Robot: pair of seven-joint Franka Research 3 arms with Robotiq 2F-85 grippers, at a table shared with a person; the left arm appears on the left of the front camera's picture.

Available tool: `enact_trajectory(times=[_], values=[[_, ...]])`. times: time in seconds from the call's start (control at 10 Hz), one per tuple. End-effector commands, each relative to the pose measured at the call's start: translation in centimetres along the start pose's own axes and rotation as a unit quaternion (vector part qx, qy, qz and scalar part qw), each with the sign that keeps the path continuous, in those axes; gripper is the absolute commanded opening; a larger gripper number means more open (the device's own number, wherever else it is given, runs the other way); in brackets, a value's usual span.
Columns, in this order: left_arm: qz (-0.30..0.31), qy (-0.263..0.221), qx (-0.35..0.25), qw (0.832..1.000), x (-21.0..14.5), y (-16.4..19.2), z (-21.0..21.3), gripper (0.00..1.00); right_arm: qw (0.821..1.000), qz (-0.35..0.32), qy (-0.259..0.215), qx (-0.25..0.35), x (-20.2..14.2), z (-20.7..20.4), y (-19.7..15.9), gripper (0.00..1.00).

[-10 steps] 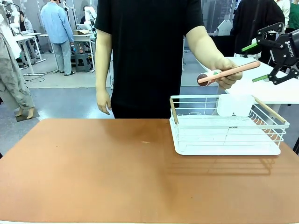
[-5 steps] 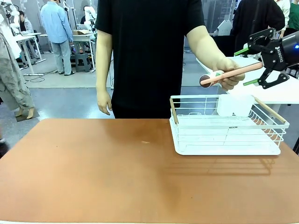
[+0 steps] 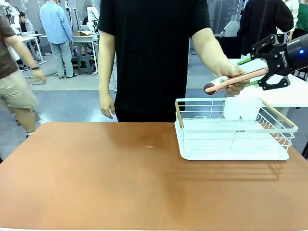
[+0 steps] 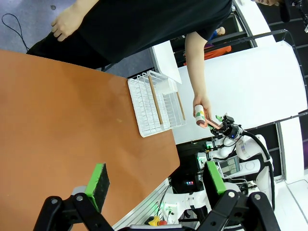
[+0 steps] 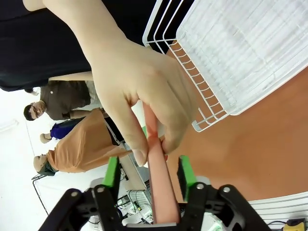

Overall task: Clean the table.
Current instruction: Pick up the Lint Roller when the human hands it over.

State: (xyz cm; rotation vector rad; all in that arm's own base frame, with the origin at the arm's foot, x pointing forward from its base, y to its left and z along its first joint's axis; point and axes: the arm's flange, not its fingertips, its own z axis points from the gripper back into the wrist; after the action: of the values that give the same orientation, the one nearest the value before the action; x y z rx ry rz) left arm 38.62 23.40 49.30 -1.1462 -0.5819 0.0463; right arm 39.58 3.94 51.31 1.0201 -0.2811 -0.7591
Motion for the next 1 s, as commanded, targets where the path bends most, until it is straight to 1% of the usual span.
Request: enact_trajectory(times=[0.0,0.4,0.5,0.7,0.8,0.9], values=[[-0.003,-0.003,-0.01,1.0,0.0,-0.2,0.2,1.0,1.0,0.008,-0.004,0.017,0.1,-0.5,0.1,0.41],[-0.003,-0.003,-0.01,1.0,0.0,-0.2,0.2,1.0,1.0,0.009,-0.004,0.02,0.0,-0.3,0.2,0.02],[-0.003,-0.003,-0.01,1.0,0.0,-0.2,0.2,1.0,1.0,0.009,-0.004,0.02,0.1,-0.3,0.2,0.0],[-0.003,-0.003,-0.01,1.0,0.0,-0.2,0.2,1.0,1.0,0.005,-0.007,0.026,0.3,0.0,0.2,0.0],[-0.003,-0.003,-0.01,1.0,0.0,-0.2,0.2,1.0,0.999,-0.002,-0.014,0.044,1.3,0.8,0.3,0.0],[-0.003,-0.003,-0.01,1.0,0.0,-0.2,0.2,1.0,1.0,0.001,-0.002,0.003,0.1,0.2,0.2,0.0]])
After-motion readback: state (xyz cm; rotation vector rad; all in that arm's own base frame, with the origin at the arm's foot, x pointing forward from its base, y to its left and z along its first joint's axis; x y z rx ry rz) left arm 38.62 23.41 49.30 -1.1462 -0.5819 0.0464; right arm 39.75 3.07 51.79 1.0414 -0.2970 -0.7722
